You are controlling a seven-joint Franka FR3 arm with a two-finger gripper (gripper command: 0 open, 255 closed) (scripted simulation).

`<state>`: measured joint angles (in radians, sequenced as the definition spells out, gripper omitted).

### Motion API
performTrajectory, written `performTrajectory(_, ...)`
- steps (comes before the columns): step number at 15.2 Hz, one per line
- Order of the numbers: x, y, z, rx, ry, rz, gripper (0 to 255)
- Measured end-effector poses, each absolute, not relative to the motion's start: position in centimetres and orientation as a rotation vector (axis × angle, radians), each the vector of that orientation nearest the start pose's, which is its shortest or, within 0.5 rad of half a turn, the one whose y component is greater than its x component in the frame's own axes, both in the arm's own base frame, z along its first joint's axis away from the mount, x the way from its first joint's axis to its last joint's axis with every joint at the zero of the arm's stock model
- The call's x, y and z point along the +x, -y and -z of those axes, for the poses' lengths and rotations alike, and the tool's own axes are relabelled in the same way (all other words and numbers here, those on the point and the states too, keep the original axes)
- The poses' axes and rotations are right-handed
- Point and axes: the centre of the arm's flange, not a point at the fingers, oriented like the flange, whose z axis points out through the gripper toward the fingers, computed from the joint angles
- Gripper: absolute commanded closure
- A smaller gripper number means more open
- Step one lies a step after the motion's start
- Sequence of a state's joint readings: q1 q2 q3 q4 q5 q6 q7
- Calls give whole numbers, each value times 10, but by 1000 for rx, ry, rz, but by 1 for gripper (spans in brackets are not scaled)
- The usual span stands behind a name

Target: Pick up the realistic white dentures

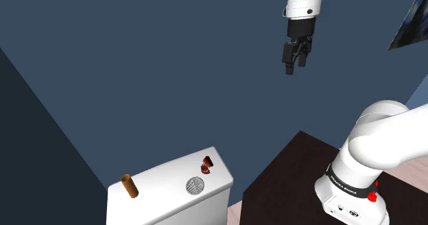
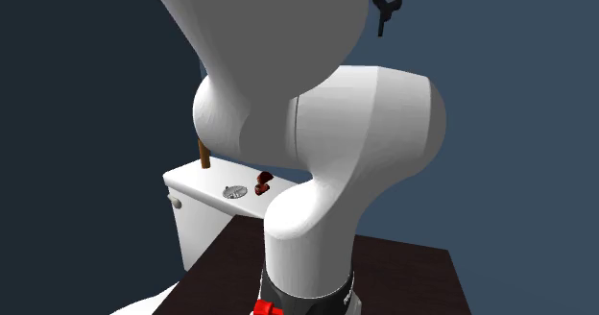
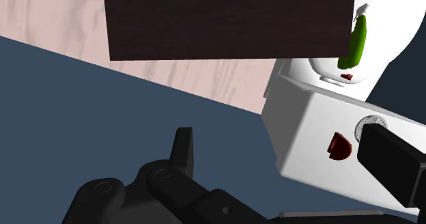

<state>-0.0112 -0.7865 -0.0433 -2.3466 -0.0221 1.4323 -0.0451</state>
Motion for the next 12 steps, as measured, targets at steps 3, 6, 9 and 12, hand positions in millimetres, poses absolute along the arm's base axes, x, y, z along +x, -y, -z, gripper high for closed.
performTrajectory(3, 296, 16, -570, -3122, 21, -194, 0)
performTrajectory(6, 309, -1, -540, -3123, 57, -176, 0)
performTrajectory(9, 320, -21, -509, -3124, 94, -156, 0)
performTrajectory(12, 333, -41, -481, -3124, 131, -137, 0)
